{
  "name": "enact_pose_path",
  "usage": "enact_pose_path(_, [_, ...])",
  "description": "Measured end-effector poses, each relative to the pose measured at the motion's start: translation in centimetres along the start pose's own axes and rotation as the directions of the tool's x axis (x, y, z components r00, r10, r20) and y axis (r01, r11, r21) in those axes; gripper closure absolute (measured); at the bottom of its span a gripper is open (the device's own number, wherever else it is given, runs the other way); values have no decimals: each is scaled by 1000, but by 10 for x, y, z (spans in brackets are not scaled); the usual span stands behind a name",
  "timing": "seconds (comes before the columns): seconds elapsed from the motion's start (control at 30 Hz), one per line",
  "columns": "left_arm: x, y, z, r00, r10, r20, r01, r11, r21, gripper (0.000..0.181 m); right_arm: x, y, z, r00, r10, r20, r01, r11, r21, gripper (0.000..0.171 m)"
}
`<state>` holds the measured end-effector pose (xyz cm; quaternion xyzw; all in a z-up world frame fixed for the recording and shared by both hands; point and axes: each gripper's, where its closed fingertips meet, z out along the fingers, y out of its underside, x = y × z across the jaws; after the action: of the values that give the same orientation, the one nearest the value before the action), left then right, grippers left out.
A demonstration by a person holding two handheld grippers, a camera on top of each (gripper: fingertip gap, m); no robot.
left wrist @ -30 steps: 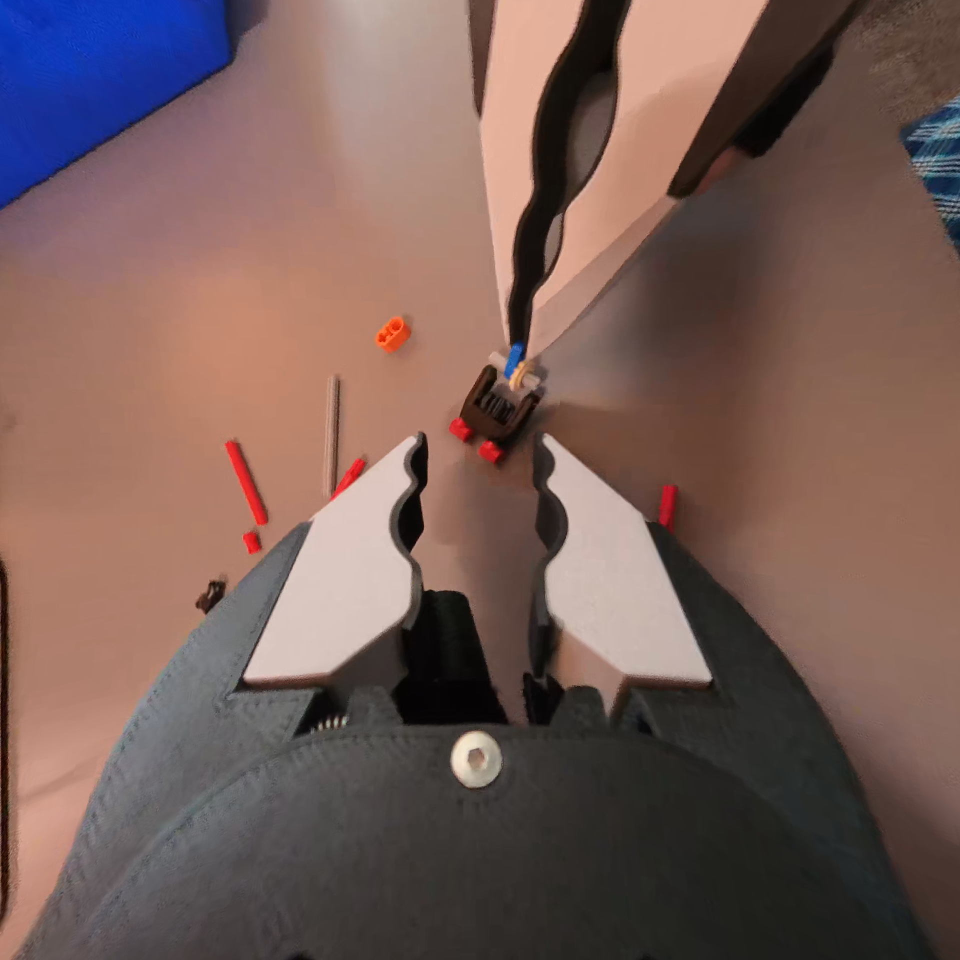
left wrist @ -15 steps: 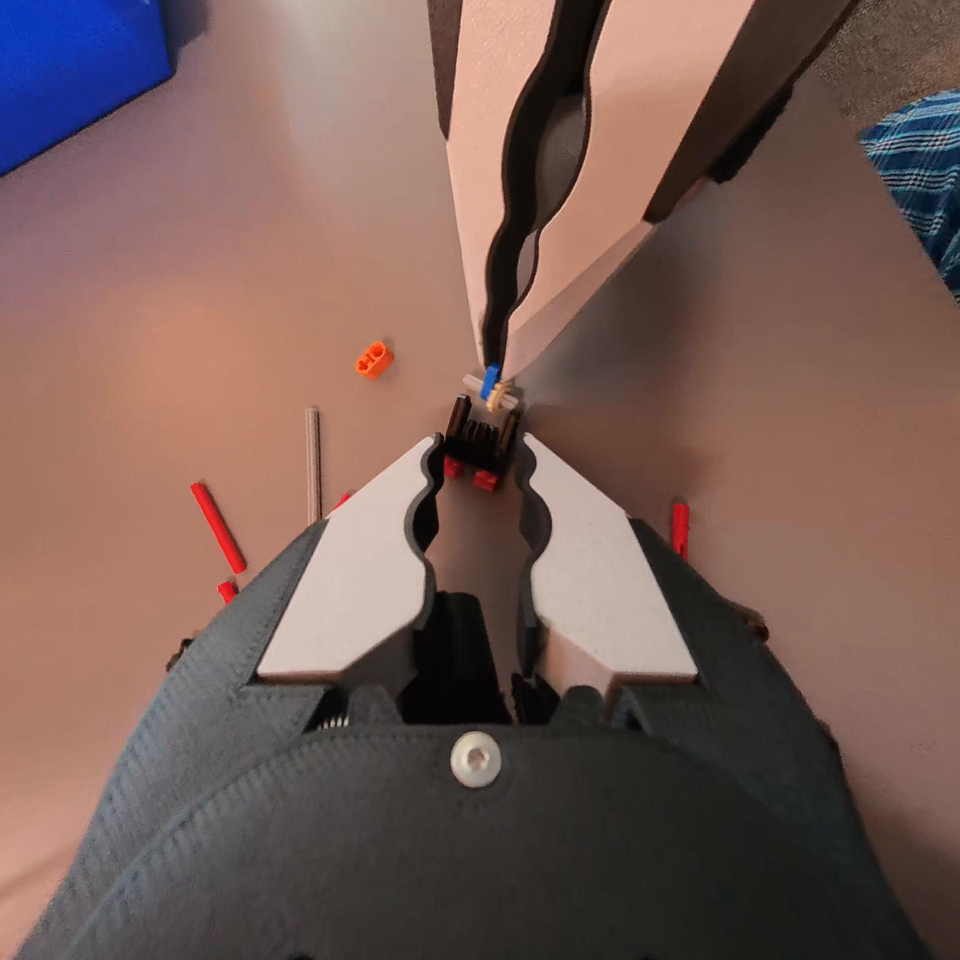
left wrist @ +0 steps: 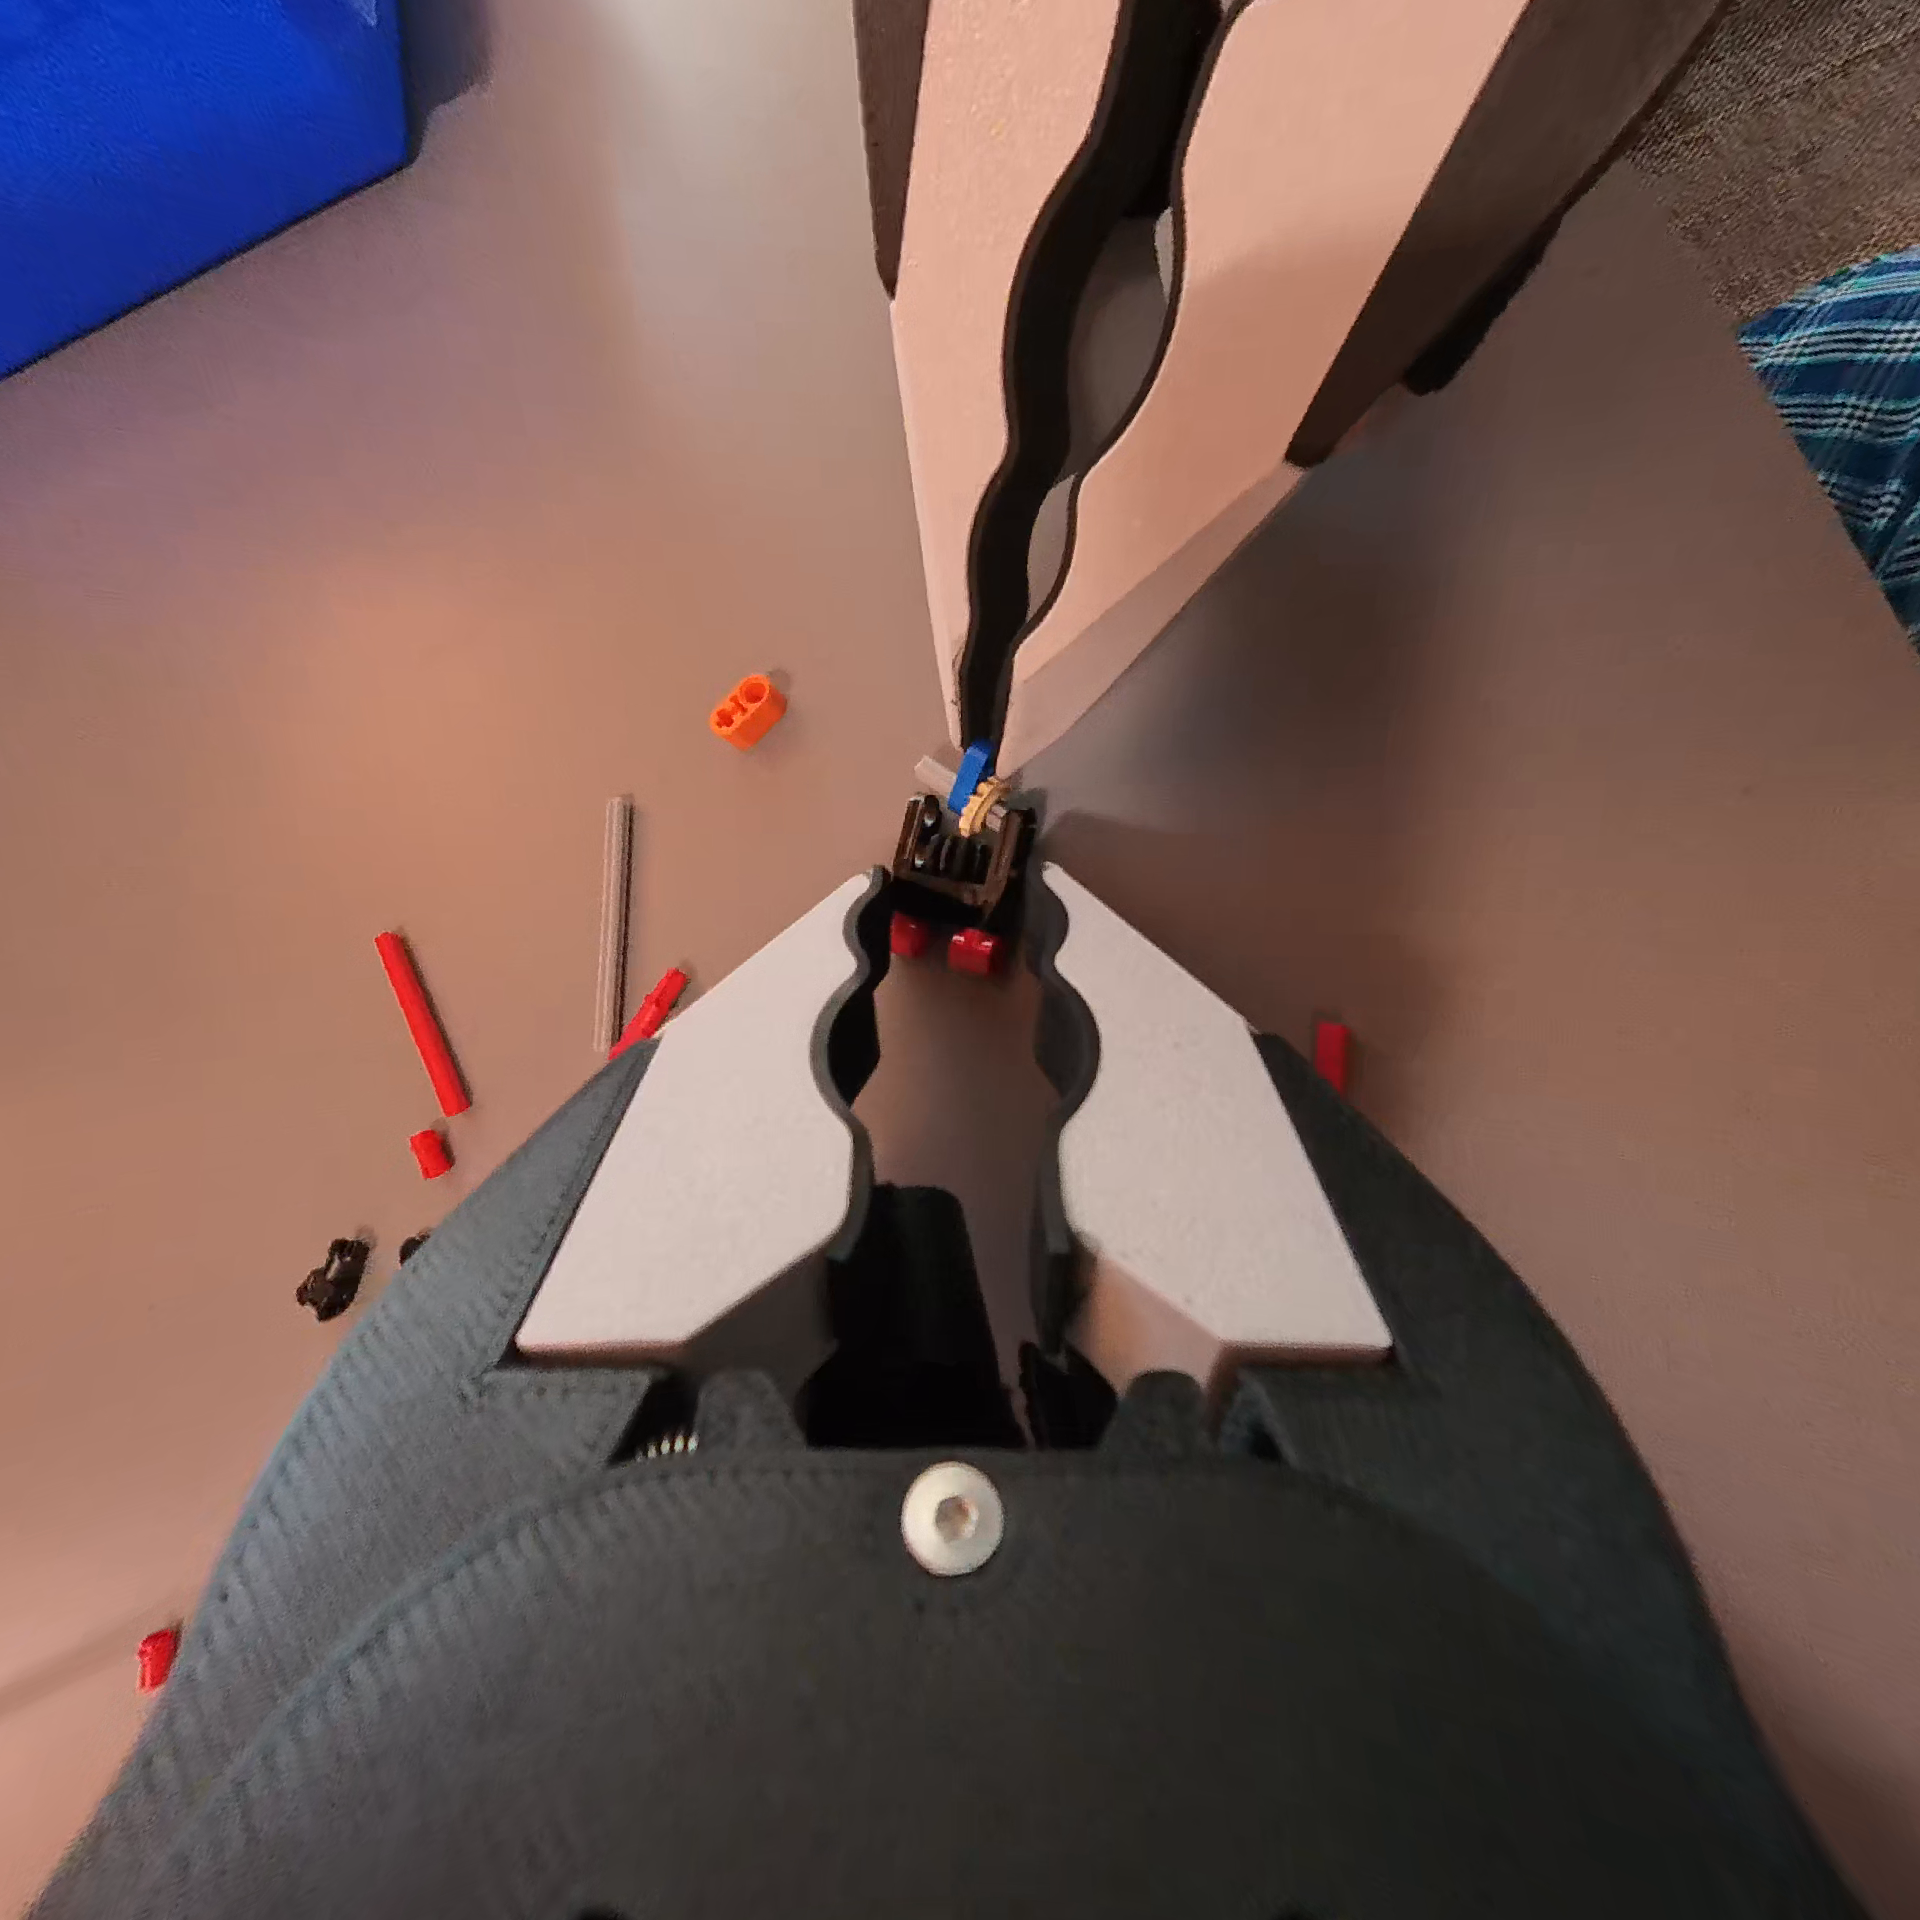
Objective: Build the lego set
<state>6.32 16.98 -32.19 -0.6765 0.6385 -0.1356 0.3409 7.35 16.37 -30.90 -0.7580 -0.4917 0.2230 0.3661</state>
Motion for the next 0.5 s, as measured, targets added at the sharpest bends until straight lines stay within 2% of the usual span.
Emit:
enact_pose_path(0.27, [1,0,-1,1000,15,6,-15,1000,9,157,-2,2,0,994,-11,113,13,1000,-19,171])
enact_pose_path(0.5, [2,0,-2,1000,17,14,-17,1000,25,157,-5,2,1,964,22,266,-10,999,-49,171])
